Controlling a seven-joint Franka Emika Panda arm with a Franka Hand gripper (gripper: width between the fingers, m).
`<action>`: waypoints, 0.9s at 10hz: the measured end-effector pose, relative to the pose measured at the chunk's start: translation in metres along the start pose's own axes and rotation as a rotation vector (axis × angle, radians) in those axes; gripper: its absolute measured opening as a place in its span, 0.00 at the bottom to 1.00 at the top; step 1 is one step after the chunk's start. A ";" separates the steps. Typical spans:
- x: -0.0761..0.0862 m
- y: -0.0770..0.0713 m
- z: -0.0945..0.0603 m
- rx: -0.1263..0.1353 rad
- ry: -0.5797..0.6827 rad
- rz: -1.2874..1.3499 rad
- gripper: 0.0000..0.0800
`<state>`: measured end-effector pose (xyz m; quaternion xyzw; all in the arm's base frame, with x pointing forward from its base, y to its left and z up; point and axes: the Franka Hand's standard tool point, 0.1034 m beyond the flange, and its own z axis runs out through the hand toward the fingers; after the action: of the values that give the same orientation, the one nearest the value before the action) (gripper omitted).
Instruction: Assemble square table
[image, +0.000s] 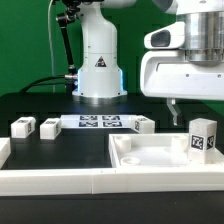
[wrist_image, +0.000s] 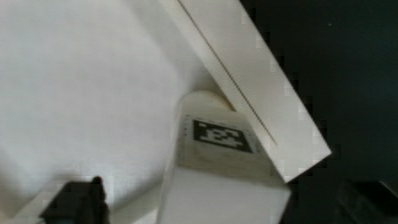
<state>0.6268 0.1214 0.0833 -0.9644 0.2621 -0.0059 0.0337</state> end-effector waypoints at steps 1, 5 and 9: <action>0.000 0.000 0.000 0.000 0.000 -0.078 0.81; 0.000 -0.001 0.000 -0.012 0.006 -0.434 0.81; 0.001 0.001 0.000 -0.030 0.007 -0.751 0.81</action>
Offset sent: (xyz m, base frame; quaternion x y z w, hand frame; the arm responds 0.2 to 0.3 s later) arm 0.0067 0.0052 0.0019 -0.0163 -0.0040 -0.2728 0.9619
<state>0.6273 0.1200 0.0831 -0.9937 -0.1099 -0.0172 0.0143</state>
